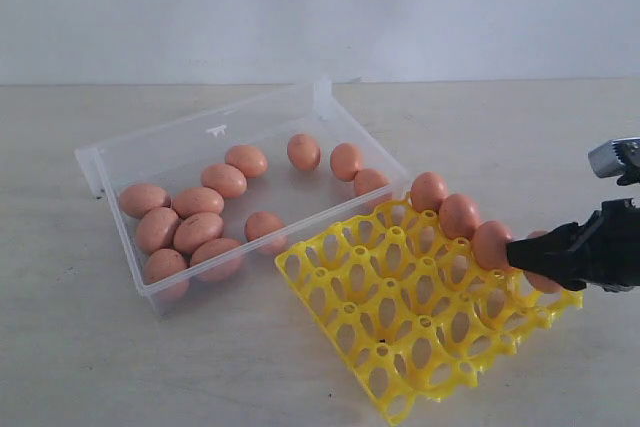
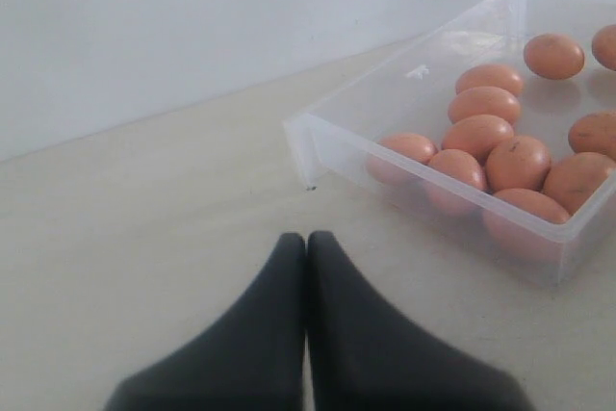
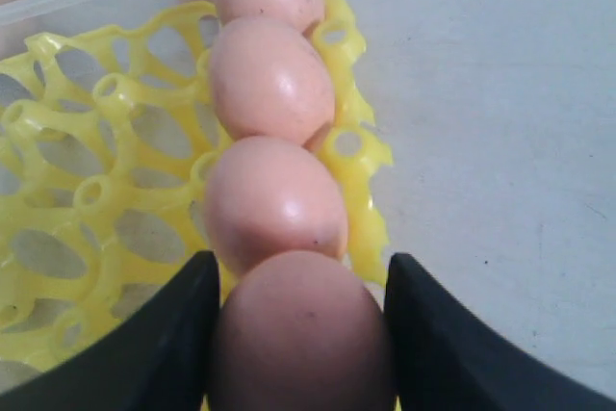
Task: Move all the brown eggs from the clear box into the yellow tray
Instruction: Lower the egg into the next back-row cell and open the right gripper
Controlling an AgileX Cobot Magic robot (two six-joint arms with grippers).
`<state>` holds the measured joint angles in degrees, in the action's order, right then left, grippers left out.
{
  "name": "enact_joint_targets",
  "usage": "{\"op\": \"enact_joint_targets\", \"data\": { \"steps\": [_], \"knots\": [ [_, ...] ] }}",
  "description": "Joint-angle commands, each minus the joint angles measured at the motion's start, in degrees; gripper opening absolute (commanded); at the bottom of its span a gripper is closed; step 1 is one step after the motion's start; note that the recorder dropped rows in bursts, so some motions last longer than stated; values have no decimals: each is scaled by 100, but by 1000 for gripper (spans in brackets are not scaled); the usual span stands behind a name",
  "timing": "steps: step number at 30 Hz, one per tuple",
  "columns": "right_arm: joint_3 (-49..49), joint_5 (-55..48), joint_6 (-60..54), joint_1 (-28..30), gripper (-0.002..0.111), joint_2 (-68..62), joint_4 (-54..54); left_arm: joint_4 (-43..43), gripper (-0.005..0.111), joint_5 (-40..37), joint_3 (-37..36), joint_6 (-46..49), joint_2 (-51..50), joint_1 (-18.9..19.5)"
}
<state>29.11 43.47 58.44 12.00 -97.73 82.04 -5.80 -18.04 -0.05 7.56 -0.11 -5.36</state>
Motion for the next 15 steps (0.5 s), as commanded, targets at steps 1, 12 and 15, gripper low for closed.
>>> {"op": "enact_joint_targets", "data": {
  "steps": [1,12,15],
  "knots": [
    [18,167,-183,-6,0,-9,-61,45,-4,48,5,2,11,4],
    [18,-34,-183,-264,23,-9,-48,45,-4,48,5,2,11,4],
    [18,-180,-183,-334,43,-9,-48,45,-4,48,5,2,11,4]
  ]
}}
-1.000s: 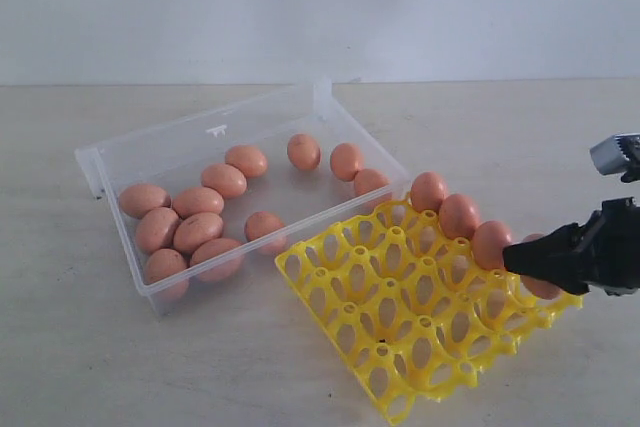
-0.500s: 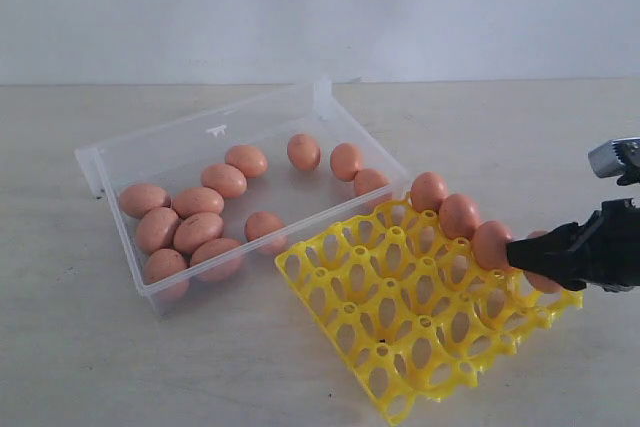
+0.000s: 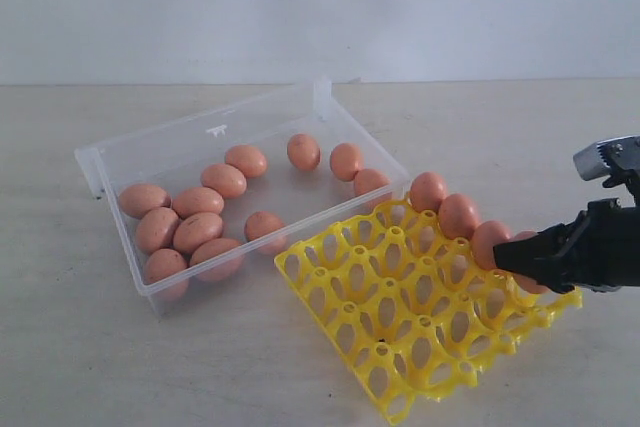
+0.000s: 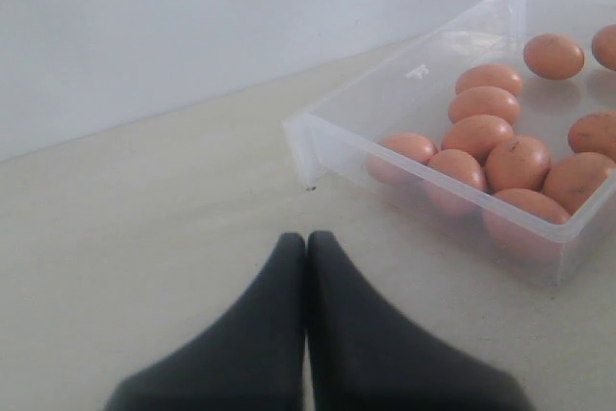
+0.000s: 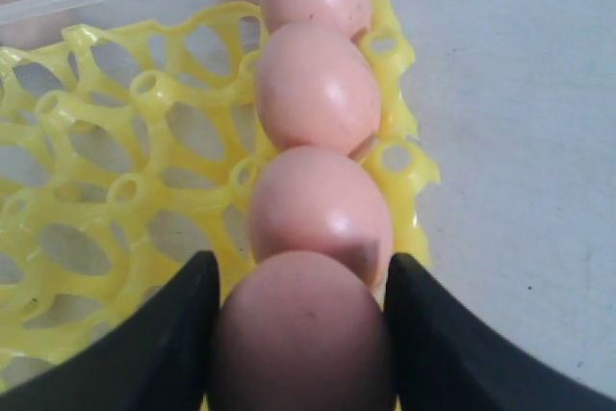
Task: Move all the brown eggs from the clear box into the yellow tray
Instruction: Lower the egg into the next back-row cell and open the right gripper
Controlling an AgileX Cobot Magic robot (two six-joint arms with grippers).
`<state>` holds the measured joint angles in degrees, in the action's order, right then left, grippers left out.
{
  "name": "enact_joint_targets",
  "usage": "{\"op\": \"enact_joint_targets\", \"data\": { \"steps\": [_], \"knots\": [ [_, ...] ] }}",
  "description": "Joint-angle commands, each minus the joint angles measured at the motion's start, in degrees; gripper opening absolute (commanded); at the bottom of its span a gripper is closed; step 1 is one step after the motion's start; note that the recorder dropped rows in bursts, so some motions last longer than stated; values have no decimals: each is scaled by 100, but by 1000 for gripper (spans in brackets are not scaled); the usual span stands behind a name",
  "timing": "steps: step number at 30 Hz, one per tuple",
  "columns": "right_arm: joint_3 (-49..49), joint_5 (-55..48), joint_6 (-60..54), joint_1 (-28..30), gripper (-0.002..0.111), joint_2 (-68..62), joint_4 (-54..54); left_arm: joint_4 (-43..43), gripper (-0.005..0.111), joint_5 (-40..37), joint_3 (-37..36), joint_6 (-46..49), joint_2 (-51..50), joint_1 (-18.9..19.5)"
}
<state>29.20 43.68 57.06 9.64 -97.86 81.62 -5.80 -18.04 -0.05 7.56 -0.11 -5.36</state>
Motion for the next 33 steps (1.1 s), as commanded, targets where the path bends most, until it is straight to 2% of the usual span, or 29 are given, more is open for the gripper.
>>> {"op": "enact_joint_targets", "data": {
  "steps": [1,3,20,27,33],
  "knots": [
    [9,-210,-45,-98,47,4,-33,45,-4,48,5,2,11,4],
    [9,-210,-45,-98,52,4,-105,45,-4,48,5,2,11,4],
    [9,-210,182,-98,51,4,-173,45,-4,48,5,2,11,4],
    [9,-150,1110,-98,51,28,-208,45,-4,48,5,2,11,4],
    [9,-108,1586,-98,51,565,-150,45,-4,48,5,2,11,4]
  ]
}}
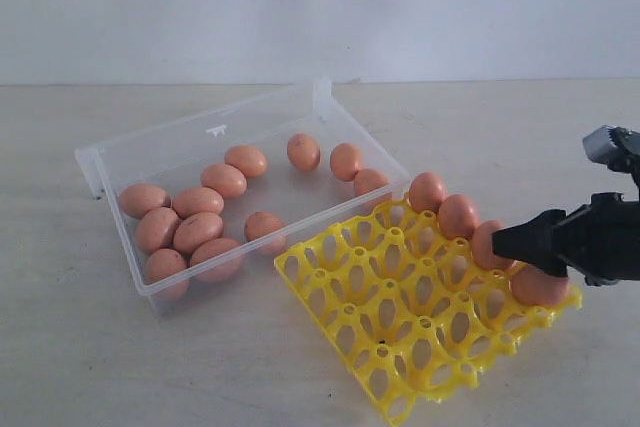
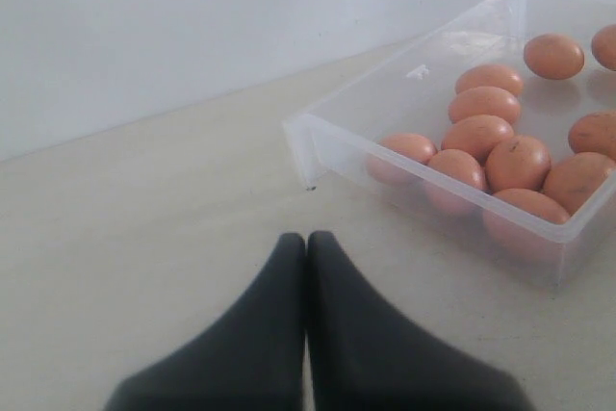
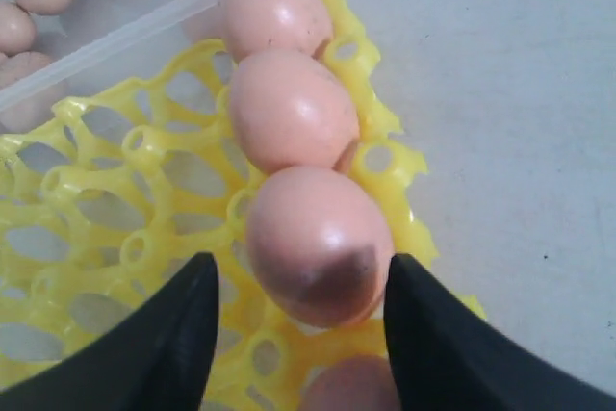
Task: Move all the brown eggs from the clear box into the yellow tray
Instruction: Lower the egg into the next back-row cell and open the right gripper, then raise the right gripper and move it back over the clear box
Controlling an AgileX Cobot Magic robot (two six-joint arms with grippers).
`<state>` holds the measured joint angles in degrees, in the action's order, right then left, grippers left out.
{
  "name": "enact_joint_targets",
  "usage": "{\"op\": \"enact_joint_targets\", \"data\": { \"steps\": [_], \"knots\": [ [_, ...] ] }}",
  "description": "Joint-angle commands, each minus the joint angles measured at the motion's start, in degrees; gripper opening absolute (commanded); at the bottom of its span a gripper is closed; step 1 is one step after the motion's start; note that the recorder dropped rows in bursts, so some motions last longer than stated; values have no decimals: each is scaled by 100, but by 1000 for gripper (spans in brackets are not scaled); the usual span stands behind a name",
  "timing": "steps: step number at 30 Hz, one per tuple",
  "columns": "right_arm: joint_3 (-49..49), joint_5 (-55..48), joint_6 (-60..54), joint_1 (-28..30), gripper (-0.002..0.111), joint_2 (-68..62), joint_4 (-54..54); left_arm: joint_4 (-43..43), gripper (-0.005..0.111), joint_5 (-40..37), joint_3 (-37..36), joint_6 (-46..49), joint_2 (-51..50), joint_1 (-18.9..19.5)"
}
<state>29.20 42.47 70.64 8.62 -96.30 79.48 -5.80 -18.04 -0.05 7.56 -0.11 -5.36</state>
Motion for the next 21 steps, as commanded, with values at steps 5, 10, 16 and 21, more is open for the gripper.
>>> {"op": "enact_joint_targets", "data": {
  "steps": [5,10,16,21],
  "knots": [
    [9,120,506,5,51,1292,5,45,-4,48,5,2,11,4],
    [9,399,577,5,50,2254,-548,45,-4,48,5,2,11,4],
    [49,1039,519,5,7,3156,-1531,45,-4,48,5,2,11,4],
    [666,989,464,-205,0,3645,-1454,45,-4,48,5,2,11,4]
  ]
}}
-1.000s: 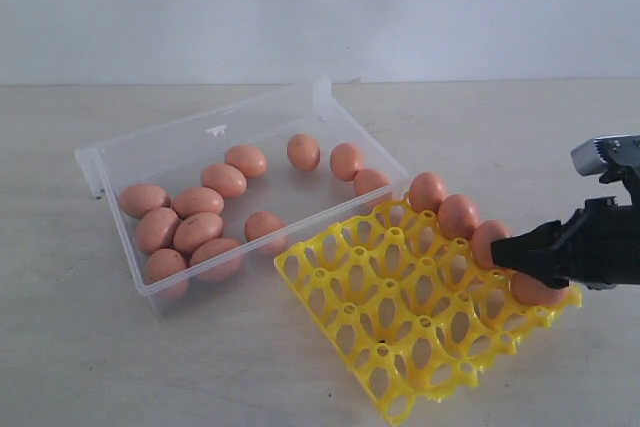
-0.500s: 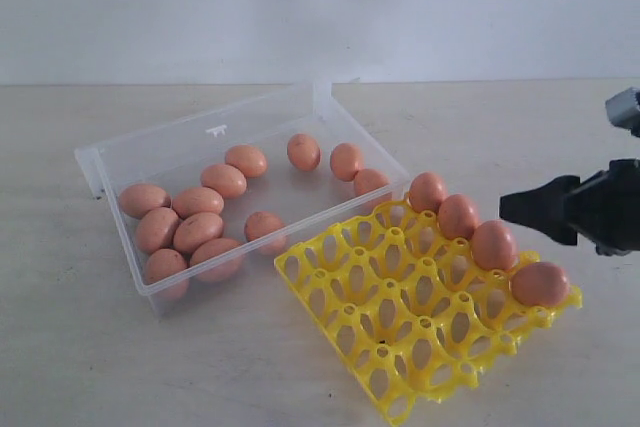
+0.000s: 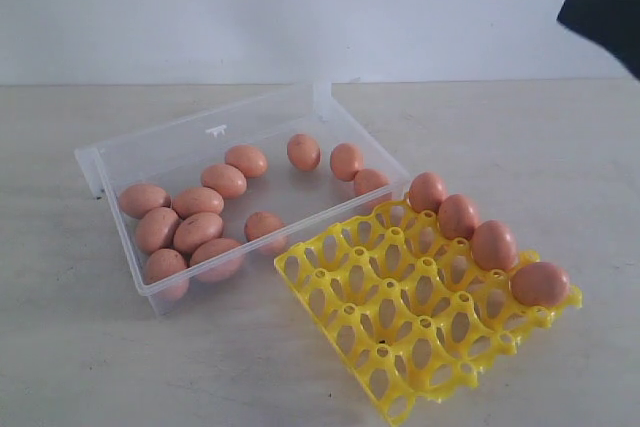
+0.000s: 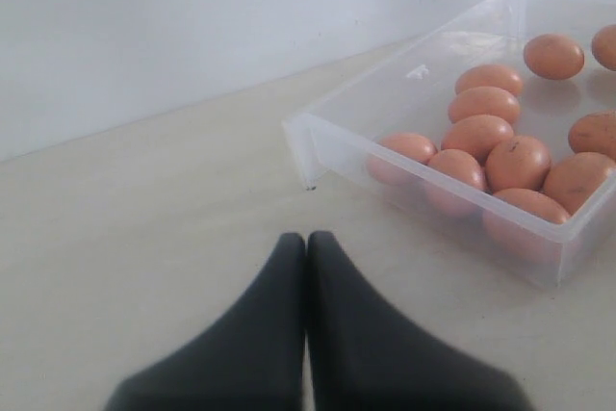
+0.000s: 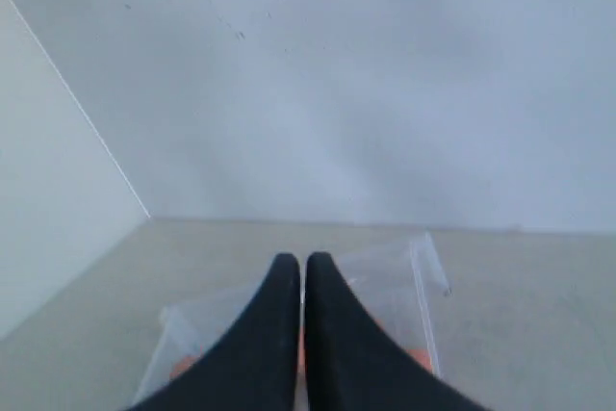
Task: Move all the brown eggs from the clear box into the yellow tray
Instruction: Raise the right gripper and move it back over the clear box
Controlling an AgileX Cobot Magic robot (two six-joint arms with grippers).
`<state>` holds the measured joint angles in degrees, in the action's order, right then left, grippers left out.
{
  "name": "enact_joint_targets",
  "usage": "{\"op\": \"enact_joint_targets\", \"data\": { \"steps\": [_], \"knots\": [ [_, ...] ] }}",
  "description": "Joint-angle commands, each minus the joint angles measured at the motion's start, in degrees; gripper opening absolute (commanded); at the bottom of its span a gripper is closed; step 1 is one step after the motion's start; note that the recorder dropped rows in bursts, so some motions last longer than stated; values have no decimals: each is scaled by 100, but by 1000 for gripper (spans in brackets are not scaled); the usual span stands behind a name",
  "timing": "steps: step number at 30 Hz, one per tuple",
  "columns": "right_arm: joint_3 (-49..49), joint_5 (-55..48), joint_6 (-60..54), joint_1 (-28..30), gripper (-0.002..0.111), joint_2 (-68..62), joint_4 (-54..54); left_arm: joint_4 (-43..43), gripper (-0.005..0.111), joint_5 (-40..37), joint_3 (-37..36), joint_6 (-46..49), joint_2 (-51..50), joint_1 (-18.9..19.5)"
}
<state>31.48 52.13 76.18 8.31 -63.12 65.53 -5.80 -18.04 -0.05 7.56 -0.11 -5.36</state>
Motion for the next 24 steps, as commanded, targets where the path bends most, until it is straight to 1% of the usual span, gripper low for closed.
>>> {"op": "enact_joint_targets", "data": {
  "steps": [1,3,6,7,9,10,11,14,15,17,19,21,23,24],
  "knots": [
    [641,-118,-90,-292,0,403,-59,45,-4,48,5,2,11,4],
    [1067,-521,-173,-627,0,523,-43,45,-4,48,5,2,11,4],
    [1904,-1539,-322,-1301,0,572,218,45,-4,48,5,2,11,4],
    [2194,-2151,-375,-1668,0,580,555,45,-4,48,5,2,11,4],
    [2669,-3134,-363,-2219,0,580,1180,45,-4,48,5,2,11,4],
    [2899,-3985,-352,-2666,0,568,1600,45,-4,48,5,2,11,4],
    [3013,-4609,-352,-2971,0,540,1804,45,-4,48,5,2,11,4],
    [3304,-7049,-423,-4030,0,290,1778,45,-4,48,5,2,11,4],
    [3394,-7676,-708,-4321,0,125,1569,45,-4,48,5,2,11,4],
    [3635,-8524,-1840,-4703,0,-282,827,45,-4,48,5,2,11,4],
    [4057,-9456,-3676,-4943,0,-922,-578,45,-4,48,5,2,11,4],
    [4594,-10500,-5069,-4959,0,-1609,-2012,45,-4,48,5,2,11,4],
    [5179,-11596,-5853,-4944,0,-2322,-3195,45,-4,48,5,2,11,4],
    [5497,-11971,-6180,-4944,0,-2688,-3684,45,-4,48,5,2,11,4]
  ]
}}
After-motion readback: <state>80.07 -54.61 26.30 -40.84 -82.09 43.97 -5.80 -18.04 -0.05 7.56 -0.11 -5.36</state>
